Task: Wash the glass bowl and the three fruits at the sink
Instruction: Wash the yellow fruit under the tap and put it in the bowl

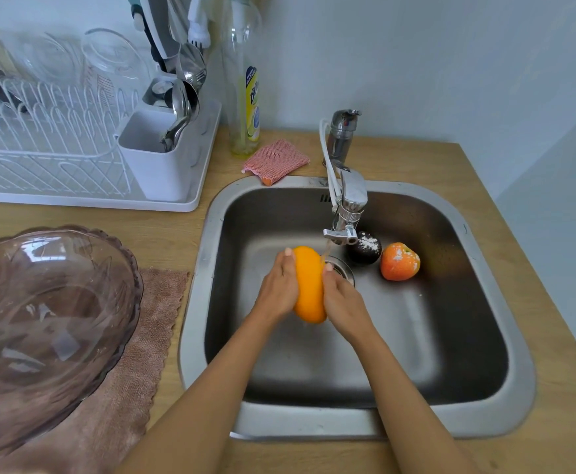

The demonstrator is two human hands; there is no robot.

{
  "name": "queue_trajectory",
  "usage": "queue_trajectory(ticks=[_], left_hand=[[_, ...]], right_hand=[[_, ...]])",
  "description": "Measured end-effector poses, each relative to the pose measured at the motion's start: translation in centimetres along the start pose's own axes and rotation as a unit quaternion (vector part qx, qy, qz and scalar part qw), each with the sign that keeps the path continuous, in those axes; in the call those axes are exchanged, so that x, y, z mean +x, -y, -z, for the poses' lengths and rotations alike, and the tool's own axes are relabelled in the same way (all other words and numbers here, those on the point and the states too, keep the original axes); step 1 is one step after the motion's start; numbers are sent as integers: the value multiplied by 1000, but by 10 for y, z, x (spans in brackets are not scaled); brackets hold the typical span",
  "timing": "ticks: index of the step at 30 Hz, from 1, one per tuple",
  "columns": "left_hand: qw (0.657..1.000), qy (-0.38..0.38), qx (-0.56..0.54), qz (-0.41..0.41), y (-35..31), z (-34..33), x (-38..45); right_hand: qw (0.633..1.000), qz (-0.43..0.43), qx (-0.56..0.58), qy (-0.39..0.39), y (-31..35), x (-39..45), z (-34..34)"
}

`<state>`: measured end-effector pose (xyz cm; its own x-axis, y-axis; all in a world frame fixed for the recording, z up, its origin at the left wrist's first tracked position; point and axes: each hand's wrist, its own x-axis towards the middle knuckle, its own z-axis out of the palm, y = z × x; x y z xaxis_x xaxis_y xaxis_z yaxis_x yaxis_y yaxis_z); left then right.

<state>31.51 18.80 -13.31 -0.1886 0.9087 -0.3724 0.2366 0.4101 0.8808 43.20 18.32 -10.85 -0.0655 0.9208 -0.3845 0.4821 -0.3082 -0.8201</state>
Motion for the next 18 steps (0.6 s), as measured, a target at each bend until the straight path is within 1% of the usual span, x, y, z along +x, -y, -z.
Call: queue_trajectory(ticks=[2,4,8,12,16,18], left_hand=[[1000,1,-8,19,2,0,7],[999,30,-3,34,3,-1,9],[996,92,12,17,-1,-1,2],[991,119,55,-35,1,-8,-12],[983,118,123,-68,7,-12,-14],[980,102,153,-80,9,-12,-12]], right_hand=[[999,12,-25,36,-7,-4,-1],[998,-19,-29,52,-11,0,-1],[997,-65,2,32,-15,12,-4],[986,-103,128,-4,-15,22,-5],[952,-151,267,23,-10,25,-1],[939,-165,300,32,-10,26,-1]])
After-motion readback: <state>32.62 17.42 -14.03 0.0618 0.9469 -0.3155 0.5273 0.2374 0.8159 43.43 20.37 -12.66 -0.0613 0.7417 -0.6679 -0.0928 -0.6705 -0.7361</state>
